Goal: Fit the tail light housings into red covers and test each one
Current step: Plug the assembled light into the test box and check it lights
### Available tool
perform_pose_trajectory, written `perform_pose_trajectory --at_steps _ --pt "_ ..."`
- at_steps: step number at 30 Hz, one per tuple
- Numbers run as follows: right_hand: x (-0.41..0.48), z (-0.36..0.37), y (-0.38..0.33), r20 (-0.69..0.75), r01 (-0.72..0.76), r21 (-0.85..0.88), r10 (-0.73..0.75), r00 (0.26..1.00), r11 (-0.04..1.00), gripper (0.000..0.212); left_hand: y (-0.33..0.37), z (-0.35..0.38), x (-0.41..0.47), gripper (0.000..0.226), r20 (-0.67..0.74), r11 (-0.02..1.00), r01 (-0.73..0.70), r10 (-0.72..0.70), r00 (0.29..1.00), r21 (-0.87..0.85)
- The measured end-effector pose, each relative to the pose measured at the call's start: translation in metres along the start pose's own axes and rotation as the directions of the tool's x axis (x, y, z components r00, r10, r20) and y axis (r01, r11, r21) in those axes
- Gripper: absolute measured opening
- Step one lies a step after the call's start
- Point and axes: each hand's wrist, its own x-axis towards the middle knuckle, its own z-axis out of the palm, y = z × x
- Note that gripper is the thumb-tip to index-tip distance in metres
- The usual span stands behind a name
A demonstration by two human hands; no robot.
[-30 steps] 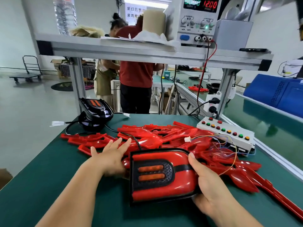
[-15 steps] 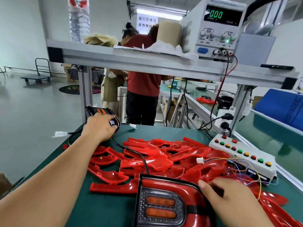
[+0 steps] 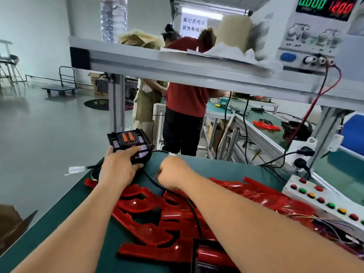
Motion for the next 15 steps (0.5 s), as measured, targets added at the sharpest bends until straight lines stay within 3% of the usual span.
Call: perform_pose_trajectory --at_steps 4,7,12,15 --pt "0.043 0.036 -0.016 0.142 -0.062 -0.028 0.066 0.988 0.998 0.025 -0.008 0.003 -0.004 0.054 -0.047 0.989 0.025 -0.032 0.998 -0.143" --pt "0.051 0.048 -0.016 0.096 -0.1 0.024 0.097 0.991 0.995 0.032 -0.012 0.002 -0.001 0.051 -0.053 0.98 0.047 -0.059 0.997 -0.194" --pt "0.029 0.022 0.0 -0.071 -0.156 0.361 0.193 0.979 0.919 0.029 -0.015 -0.002 0.001 0.036 -0.128 0.973 0.027 -0.058 0.99 -0.228" --pt "0.015 0.003 0.017 -0.096 -0.172 0.666 0.313 0.945 0.725 0.025 -0.015 -0.001 -0.001 0.032 -0.129 0.973 0.012 -0.043 0.991 -0.232"
